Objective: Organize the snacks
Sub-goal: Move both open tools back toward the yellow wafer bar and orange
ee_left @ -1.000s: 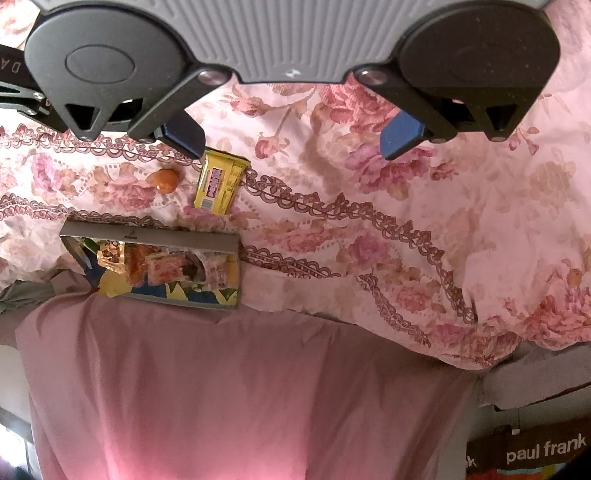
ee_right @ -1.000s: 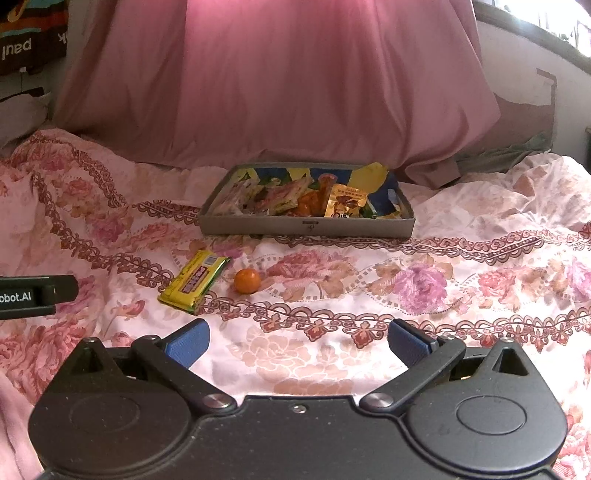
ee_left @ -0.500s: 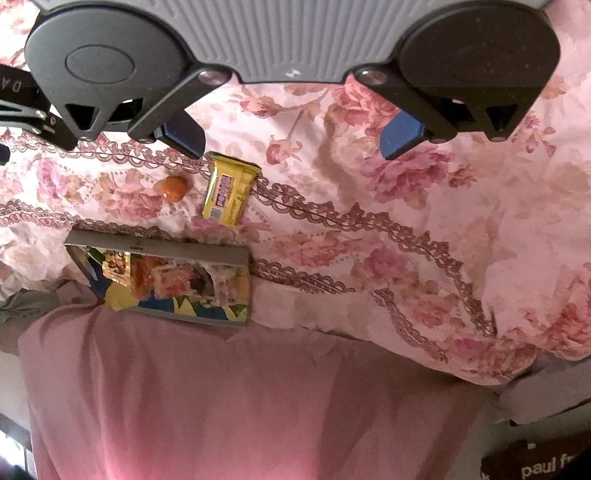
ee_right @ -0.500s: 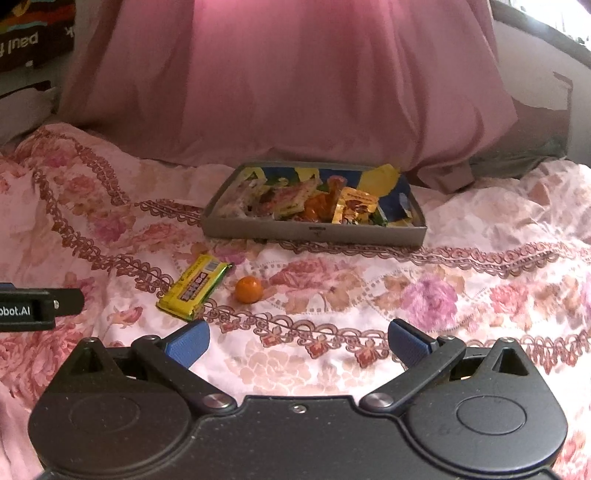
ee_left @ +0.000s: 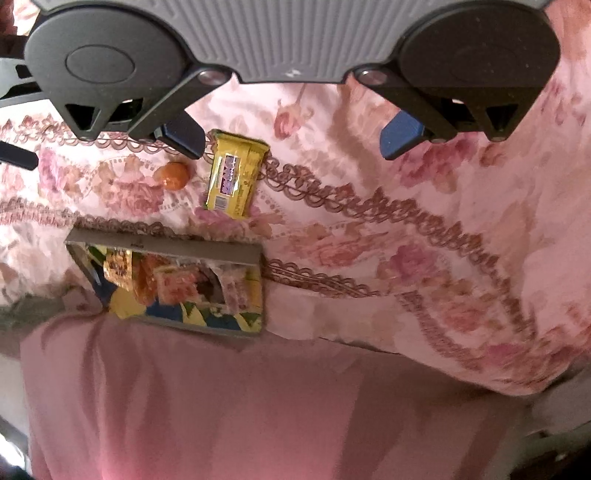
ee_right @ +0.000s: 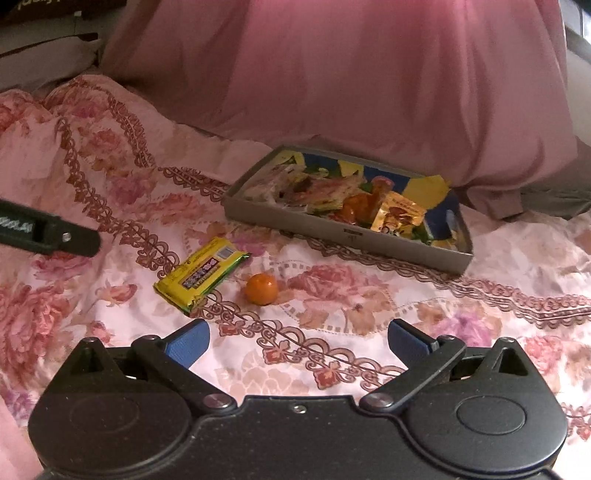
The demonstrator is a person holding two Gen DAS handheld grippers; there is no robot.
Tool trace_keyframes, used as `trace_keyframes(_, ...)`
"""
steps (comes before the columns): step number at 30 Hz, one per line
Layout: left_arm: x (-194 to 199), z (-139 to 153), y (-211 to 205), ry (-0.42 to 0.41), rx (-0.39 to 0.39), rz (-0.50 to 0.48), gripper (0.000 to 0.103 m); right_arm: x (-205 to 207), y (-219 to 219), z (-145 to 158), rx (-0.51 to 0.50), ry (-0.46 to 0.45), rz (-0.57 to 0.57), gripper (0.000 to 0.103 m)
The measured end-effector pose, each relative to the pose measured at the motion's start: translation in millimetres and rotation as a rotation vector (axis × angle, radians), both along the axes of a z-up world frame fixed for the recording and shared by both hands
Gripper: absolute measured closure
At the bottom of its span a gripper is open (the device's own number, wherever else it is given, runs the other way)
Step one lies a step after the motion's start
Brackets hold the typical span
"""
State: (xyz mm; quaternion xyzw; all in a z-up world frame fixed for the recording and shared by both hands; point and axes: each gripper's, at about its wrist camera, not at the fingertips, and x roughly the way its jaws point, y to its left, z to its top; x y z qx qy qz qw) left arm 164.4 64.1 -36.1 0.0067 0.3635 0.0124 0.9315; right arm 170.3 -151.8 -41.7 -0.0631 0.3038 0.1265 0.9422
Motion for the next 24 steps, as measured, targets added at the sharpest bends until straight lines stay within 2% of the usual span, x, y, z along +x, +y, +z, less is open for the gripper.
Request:
trace_keyframes(6,41.4,-16.9,-8.0,0.027,0.041,-0.057,0.0,15.7,10.7,-13.1,-0.045,-0.035,0.044,0.001)
trace_keyframes(13,77.6,-39.1,-17.1,0.082,-0.033,-0.208,0.0,39.0,16.6,-28.5,-0.073,-0.042,0.076,0.001)
trace_keyframes(18,94.9,-56.7,-13.1,0.118,-0.102,-0.21,0.0,49.7,20.6,-41.6,-0.104,-0.034,0.108,0.001)
trace_keyframes(21,99.6,-62.1,-12.3,0.118,-0.113,-0.224,0.001,55.2,24.3,-47.6,-0.122,-0.036,0.113,0.001)
trace_keyframes(24,101.9,-65.8,-16.7,0.112,-0.085,-0.258,0.001,60.5,26.6,-52.1,-0.121,-0.037,0.127,0.003)
